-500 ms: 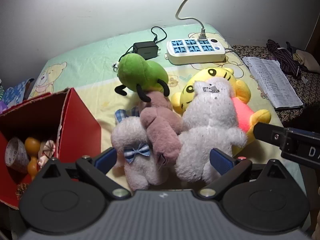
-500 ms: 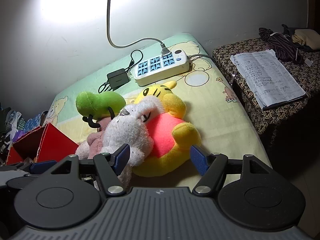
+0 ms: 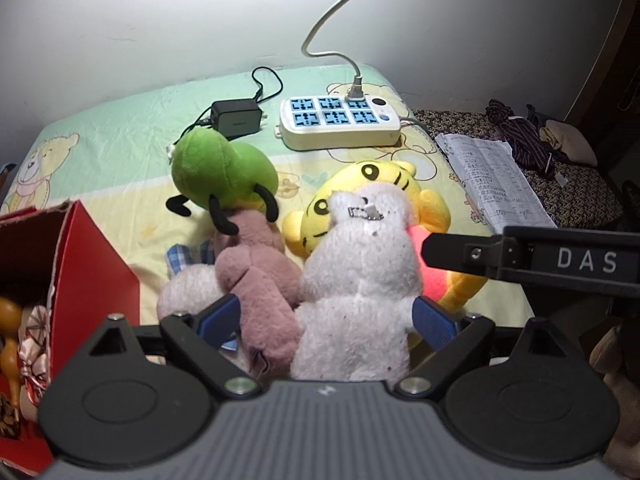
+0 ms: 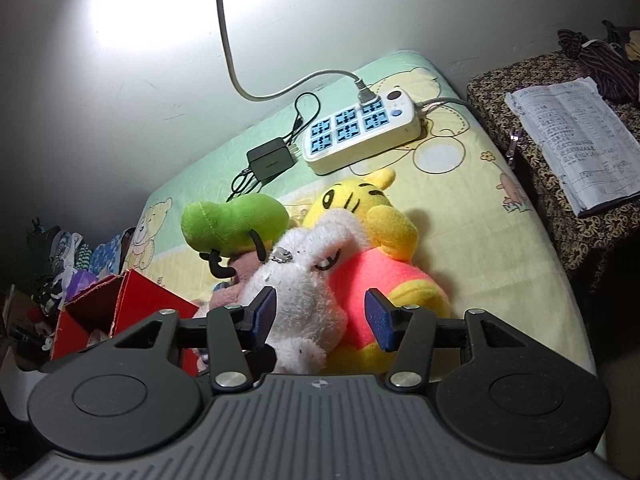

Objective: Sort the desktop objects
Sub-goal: 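Grasp the white bunny plush with both grippers from either side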

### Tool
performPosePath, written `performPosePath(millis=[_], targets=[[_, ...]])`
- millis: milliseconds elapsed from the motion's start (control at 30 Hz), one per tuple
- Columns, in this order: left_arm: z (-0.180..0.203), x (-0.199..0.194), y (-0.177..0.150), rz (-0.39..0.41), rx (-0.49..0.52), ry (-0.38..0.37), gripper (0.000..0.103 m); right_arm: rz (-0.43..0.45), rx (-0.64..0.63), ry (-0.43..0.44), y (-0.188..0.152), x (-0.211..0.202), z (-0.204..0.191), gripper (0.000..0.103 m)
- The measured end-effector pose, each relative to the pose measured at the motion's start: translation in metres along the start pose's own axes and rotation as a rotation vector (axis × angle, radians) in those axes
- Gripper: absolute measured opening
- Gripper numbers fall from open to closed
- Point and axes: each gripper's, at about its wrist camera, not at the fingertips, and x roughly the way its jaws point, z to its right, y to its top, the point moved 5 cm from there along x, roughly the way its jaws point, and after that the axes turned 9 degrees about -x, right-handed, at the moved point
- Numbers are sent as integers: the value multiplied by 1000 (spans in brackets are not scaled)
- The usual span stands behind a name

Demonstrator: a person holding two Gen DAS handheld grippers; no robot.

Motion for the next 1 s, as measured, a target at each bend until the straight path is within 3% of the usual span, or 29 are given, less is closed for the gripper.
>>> performPosePath(millis=[200,300,333,467,733,1000], targets=[[5,20,-1,-60,7,-68,90,-65,49,76,3,28,4,55],[5,31,-2,-85,7,-75,79,-91,57,93,-1,39,4,60],[5,34,-3,-101,4,-90,71,-99,54,102,-2,41,3,60],[4,40,-2,-117,-12,-102,67,-122,37,138,-5,49,2,52],[11,18,-9,-68,56,-91,62,-108,8,196,-5,30,0,45],[10,-35,-7,80,100,-81,62,9,-62,227,1,-8,-28,45]])
